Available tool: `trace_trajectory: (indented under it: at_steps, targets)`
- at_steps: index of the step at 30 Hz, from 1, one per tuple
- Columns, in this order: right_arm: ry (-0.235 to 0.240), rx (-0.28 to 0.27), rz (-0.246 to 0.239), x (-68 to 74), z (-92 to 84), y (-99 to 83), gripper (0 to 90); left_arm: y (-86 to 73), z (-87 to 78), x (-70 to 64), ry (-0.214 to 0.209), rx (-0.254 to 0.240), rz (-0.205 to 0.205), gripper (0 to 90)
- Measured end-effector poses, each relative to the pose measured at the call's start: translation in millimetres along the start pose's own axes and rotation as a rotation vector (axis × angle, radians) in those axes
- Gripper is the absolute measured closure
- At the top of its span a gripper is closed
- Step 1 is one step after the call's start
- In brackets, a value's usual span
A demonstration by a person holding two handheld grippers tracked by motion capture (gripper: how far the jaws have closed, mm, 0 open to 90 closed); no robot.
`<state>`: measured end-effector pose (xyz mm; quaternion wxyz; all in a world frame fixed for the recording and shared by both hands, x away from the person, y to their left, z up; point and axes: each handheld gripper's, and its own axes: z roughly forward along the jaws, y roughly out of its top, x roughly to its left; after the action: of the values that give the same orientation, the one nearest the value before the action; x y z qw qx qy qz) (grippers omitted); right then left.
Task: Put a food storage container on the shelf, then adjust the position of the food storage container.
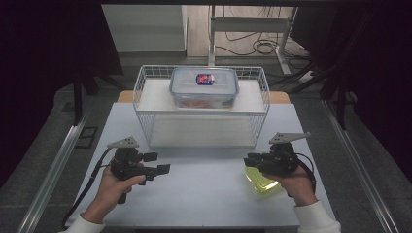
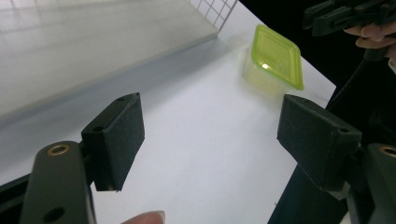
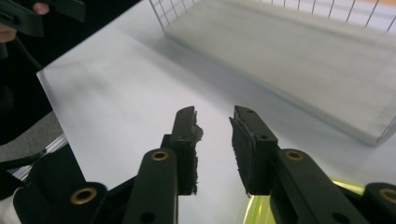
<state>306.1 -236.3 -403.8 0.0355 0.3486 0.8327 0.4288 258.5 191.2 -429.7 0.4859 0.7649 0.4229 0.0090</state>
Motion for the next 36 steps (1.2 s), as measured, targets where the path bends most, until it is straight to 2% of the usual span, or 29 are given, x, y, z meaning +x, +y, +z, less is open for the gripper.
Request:
trace_trajectory:
  at_steps: [1, 3, 5, 9, 15, 19, 23, 24, 25, 28, 29, 30, 34, 35, 36]
  targets:
    - [-0.004, 0.007, 0.002, -0.6, 1.8, -2.2, 67.1, -1.4, 0.1, -0.3, 0.011, 0.002, 0.004, 23.0]
    - [-0.003, 0.026, 0.009, -2.2, 5.4, -6.3, 63.7, -5.0, 0.8, 1.1, 0.005, 0.006, -0.003, 23.0]
    - [-0.029, 0.053, 0.001, -2.9, 8.8, -10.5, 57.9, -10.8, 2.3, 4.4, 0.022, 0.019, -0.010, 22.9]
    - [-0.041, 0.053, 0.001, -5.7, 7.2, -12.0, 52.6, -16.0, 3.7, 7.7, 0.044, 0.034, -0.011, 22.9]
    - [-0.049, 0.056, 0.022, -10.6, 4.2, -13.6, 51.2, -19.7, 4.4, 9.1, 0.055, 0.038, -0.010, 22.9]
    - [-0.072, 0.052, 0.036, -16.7, 0.2, -13.5, 51.3, -23.4, 5.0, 9.8, 0.078, 0.046, -0.008, 22.6]
    - [-0.089, 0.049, 0.042, -21.2, -4.2, -14.1, 53.8, -24.5, 5.0, 11.6, 0.088, 0.049, -0.006, 22.5]
    - [-0.103, 0.052, 0.046, -24.2, -6.4, -15.0, 55.7, -24.6, 5.1, 12.3, 0.089, 0.050, -0.006, 22.5]
    - [-0.126, 0.053, 0.057, -31.1, -11.8, -17.4, 61.9, -25.2, 6.0, 13.6, 0.094, 0.054, -0.006, 22.5]
    - [-0.147, 0.053, 0.079, -37.8, -16.9, -19.8, 66.7, -26.5, 8.0, 15.2, 0.101, 0.060, -0.006, 22.5]
    - [-0.172, 0.059, 0.098, -46.7, -23.5, -22.7, 71.2, -27.3, 9.3, 16.0, 0.107, 0.068, -0.004, 22.4]
    - [-0.172, 0.059, 0.098, -46.7, -23.5, -22.7, 71.2, -27.9, 10.0, 16.6, 0.111, 0.067, -0.004, 22.4]
    - [-0.244, 0.060, 0.145, -66.3, -37.9, -30.0, 77.1, -28.7, 10.0, 18.0, 0.127, 0.070, 0.000, 22.4]
    - [-0.283, 0.059, 0.169, -75.8, -44.0, -34.3, 80.1, -29.1, 10.5, 18.2, 0.131, 0.076, 0.002, 22.3]
    - [-0.283, 0.059, 0.169, -75.8, -44.0, -34.3, 80.1, -29.1, 10.5, 18.2, 0.131, 0.076, 0.002, 22.3]
